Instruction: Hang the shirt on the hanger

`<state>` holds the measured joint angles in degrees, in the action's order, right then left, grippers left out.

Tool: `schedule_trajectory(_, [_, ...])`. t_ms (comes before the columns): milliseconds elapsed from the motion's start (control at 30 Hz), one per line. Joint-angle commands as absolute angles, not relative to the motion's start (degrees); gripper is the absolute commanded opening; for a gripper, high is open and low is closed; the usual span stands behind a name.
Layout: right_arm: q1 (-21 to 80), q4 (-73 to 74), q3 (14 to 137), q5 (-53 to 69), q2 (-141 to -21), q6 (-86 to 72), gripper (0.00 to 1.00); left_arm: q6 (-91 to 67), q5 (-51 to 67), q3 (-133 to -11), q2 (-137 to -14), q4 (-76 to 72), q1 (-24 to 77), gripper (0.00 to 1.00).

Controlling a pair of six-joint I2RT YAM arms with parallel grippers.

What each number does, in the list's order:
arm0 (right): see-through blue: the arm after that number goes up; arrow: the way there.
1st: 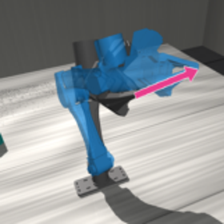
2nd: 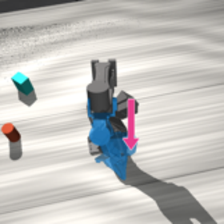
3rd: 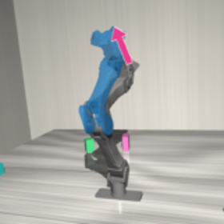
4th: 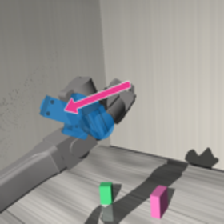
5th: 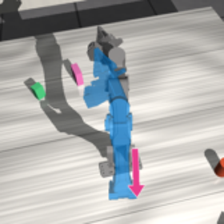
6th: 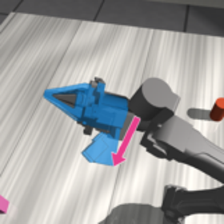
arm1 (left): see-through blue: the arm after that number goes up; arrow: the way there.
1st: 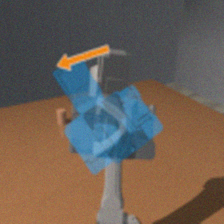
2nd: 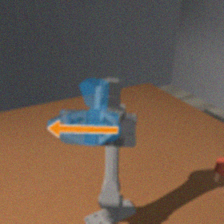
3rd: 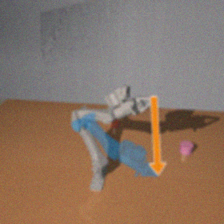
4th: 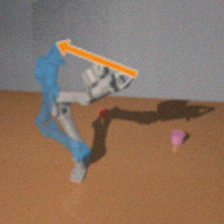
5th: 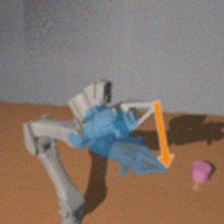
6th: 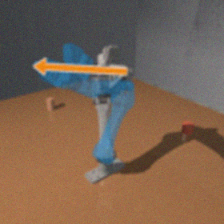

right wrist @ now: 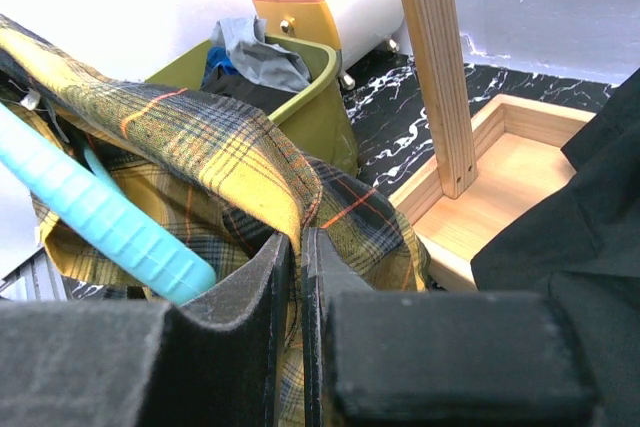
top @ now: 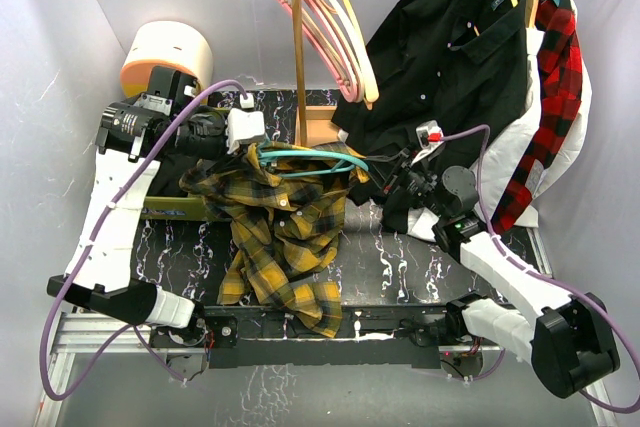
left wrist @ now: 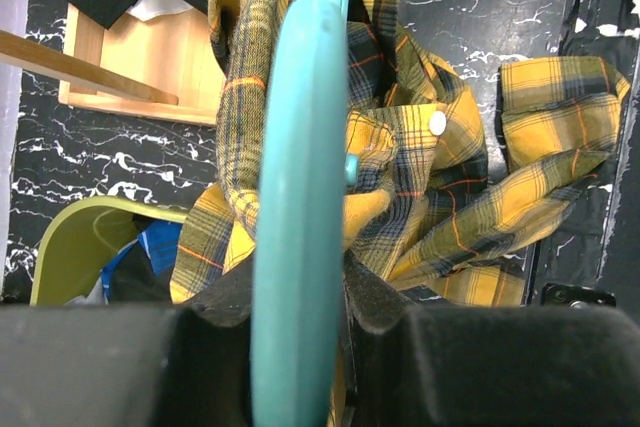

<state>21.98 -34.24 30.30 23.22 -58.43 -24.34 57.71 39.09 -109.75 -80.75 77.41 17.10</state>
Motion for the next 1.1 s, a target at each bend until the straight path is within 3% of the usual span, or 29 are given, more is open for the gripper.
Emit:
schedule_trajectory(0, [20.36,-29.22,33.96,19.85,-55.72,-22.23,0.08,60.50,33.05,-109.59,-78.13,79.72,16.44,0.00])
schedule_trajectory(400, [20.42,-14.40,41.40,19.80,-57.14,-18.02,0.08,62.14,26.23,-107.15,-79.95,76.29,16.73,0.00])
schedule_trajectory(700, [20.53,13.27,62.23,20.39,-65.11,-16.03,0.08,60.60,14.99,-101.47,-79.28,72.77,23.40,0.00])
schedule_trajectory(800, [21.42,15.42,65.17,22.21,-65.95,-18.24,0.08,58.48,11.15,-98.34,-78.67,69.21,28.02,0.00])
schedule_trajectory(1067, [33.33,13.43,68.45,20.21,-67.95,-25.09,0.08,49.29,15.31,-101.51,-79.07,62.34,28.65,0.00])
